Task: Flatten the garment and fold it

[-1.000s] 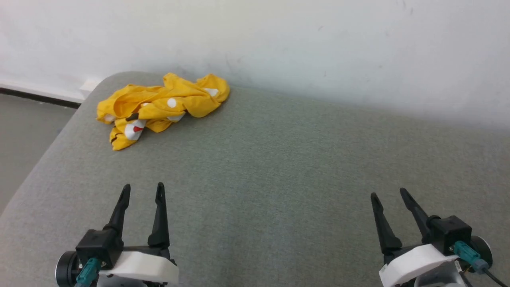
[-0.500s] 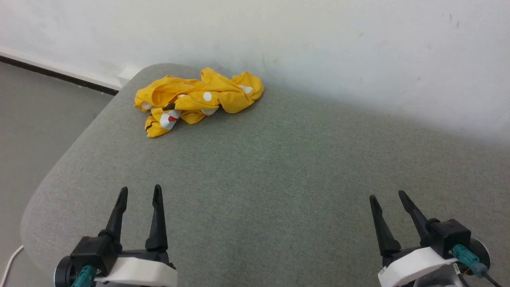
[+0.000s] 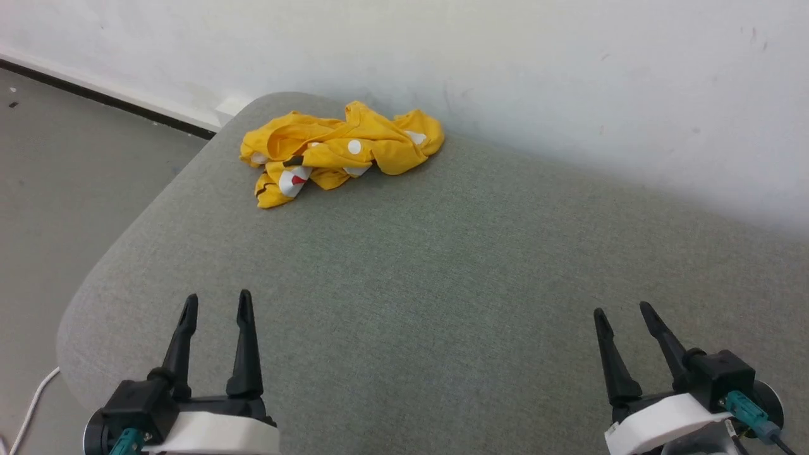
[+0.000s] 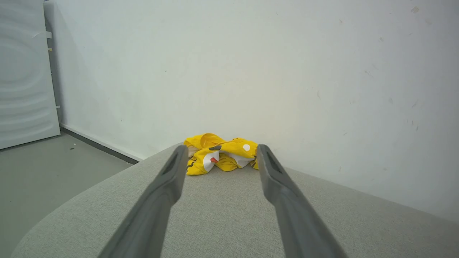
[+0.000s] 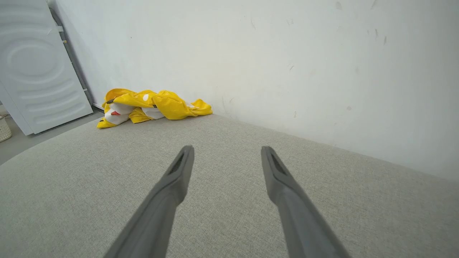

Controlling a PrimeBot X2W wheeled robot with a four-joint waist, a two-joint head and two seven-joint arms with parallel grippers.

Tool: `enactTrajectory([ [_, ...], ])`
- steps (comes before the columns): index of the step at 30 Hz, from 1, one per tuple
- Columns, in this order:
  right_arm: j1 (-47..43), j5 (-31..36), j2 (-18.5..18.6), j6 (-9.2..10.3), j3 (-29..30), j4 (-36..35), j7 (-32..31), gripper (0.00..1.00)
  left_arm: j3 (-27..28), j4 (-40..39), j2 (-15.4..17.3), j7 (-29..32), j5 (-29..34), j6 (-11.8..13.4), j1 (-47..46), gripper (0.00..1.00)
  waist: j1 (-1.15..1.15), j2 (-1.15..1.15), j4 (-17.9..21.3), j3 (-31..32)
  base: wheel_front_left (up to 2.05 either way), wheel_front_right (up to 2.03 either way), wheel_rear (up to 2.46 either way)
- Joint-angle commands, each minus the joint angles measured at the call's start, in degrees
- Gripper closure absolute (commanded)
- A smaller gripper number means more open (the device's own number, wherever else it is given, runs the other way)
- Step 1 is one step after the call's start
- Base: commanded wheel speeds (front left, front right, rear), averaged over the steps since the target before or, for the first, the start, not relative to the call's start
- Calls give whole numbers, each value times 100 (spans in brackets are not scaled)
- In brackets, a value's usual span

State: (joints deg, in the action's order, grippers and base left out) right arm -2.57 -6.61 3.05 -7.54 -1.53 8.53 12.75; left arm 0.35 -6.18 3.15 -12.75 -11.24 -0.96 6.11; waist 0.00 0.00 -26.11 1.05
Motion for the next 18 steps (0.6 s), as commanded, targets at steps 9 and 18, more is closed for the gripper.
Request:
enactTrajectory([
  [9,16,6,-16,5,35,57,163,0,34,-79,-26,-163,-159,-46,142,0,0,0,-149,-27,0,0,0],
  [18,46,39,-17,5,56,7,225,0,45,-220,-27,-225,-173,-82,54,0,0,0,-186,-95,0,0,0],
])
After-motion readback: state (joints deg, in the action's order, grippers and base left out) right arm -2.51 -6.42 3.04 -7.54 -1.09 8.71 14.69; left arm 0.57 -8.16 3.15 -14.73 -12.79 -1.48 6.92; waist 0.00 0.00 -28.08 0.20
